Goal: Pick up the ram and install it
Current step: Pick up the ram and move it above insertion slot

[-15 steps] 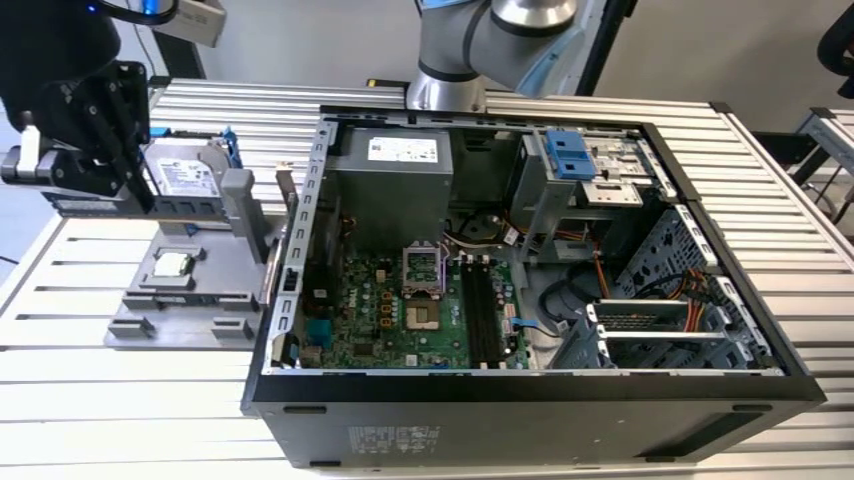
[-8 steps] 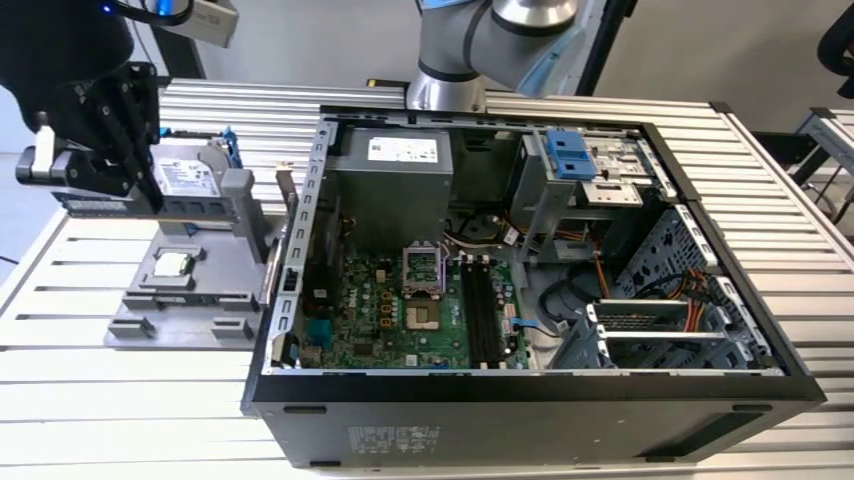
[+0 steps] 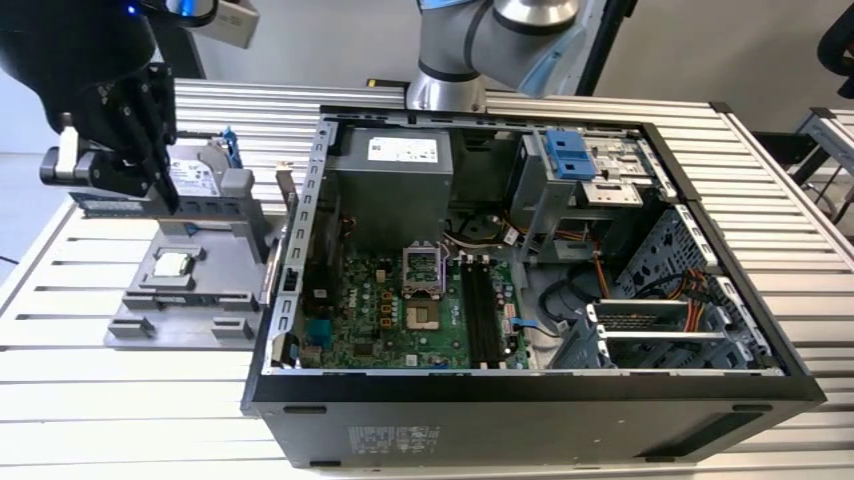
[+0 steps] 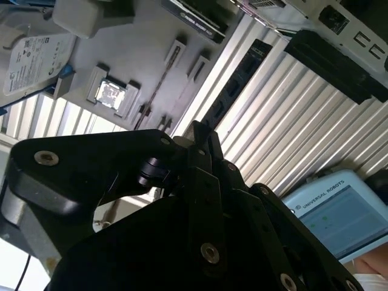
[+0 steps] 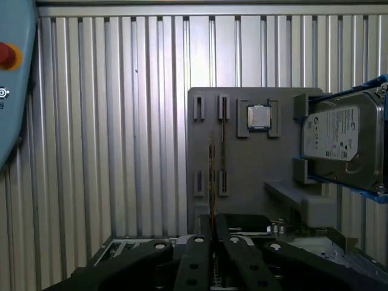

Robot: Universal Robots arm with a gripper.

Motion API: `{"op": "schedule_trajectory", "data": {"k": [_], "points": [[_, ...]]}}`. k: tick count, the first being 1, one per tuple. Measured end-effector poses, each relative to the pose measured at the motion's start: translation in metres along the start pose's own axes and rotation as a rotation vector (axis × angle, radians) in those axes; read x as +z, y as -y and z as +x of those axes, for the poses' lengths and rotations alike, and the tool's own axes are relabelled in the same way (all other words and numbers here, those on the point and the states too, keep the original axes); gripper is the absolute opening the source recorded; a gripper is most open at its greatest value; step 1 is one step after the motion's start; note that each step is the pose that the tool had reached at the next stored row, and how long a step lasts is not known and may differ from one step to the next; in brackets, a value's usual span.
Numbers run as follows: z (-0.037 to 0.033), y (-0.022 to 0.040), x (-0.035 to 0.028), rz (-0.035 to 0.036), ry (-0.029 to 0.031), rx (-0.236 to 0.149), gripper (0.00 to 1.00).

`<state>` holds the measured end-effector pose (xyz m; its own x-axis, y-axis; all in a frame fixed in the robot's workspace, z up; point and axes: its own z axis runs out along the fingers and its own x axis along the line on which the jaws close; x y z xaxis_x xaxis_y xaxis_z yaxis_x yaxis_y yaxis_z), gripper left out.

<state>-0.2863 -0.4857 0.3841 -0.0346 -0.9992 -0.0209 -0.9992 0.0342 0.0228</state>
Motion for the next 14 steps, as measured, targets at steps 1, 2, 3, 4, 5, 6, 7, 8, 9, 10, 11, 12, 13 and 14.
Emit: {"op": "schedule_trajectory", "data": {"k": [1,2,3,4,5,6,7,8,9,10,11,12,13,14], "points": [[-0.0001,0.0018,0.0,0.0,0.0,0.0,0.0],[-0.0001,0.0036,-0.0001,0.0,0.0,0.0,0.0],[-0.0002,0.0055,-0.0001,0.0,0.0,0.0,0.0],[-0.0003,0.0077,-0.0002,0.0,0.0,0.0,0.0],[-0.0003,0.0098,-0.0002,0.0,0.0,0.0,0.0],[-0.0004,0.012,-0.0003,0.0,0.0,0.0,0.0],[-0.0005,0.0142,-0.0003,0.0,0.0001,0.0,0.0],[-0.0006,0.0163,-0.0004,0.0,0.0,0.0,0.0],[-0.0006,0.0185,-0.0004,0.0,0.0,0.0,0.0],[-0.0007,0.0209,-0.0004,0.0,0.0,0.0,0.0],[-0.0008,0.023,-0.0005,0.0,0.0,0.0,0.0],[-0.0009,0.0254,-0.0006,-0.0001,0.0,0.0,0.0],[-0.001,0.0278,-0.0006,0.0,-0.0001,0.0,0.0],[-0.001,0.0305,-0.0007,-0.0001,-0.0001,0.0,0.0]]}}
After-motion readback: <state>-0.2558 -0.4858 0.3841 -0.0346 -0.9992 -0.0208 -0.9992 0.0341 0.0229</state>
